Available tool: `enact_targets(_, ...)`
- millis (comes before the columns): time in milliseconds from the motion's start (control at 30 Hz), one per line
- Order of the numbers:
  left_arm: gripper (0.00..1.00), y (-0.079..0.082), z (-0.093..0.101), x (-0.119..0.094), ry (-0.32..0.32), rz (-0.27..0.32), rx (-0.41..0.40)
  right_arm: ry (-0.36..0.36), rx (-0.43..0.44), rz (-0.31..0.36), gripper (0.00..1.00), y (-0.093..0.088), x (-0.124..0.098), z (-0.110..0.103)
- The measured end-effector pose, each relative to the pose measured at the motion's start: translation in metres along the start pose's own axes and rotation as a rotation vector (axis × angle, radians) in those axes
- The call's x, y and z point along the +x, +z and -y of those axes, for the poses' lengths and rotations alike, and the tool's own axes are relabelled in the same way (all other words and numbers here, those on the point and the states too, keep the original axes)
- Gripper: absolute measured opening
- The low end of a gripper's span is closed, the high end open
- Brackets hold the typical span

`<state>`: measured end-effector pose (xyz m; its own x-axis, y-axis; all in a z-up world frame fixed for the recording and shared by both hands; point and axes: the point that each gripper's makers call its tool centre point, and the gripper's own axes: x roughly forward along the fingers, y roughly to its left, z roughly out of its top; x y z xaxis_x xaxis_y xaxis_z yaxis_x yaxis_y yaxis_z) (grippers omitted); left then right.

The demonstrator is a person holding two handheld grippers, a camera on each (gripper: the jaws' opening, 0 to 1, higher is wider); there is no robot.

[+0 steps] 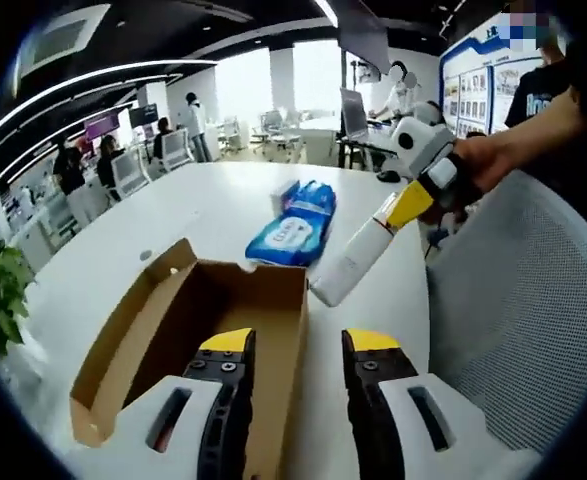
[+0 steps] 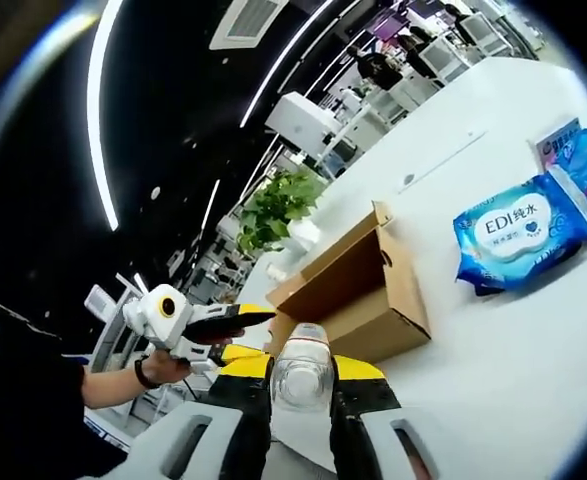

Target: Operate the shoe box by opening the lid, removing the specified soft item, and placing it in the target area until the item is outside and the box remains undamaged.

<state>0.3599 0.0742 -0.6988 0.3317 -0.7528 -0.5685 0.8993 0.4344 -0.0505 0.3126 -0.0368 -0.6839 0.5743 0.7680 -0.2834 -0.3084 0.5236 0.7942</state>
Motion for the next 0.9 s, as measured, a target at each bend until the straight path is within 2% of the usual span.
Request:
enact_targets(100,0.36,-0.006,-0.007,-0.005,0.031,0.016,-0.079,-0.008,-0.003,0.006,0.17,0.003,-0.006,0.003)
enact_targets(333,0.36,-0.022,-0.017,-0.015,0.089,0.025,-0.188,-0.021,-0.013,0.012,0.17,0.008,-0.018,0.008)
enact_targets(900,0.35,-0.039,-0.028,-0.035,0.198,0.059,-0.339,-0.039,-0.033,0.009,0.17,0.023,-0.041,0.025)
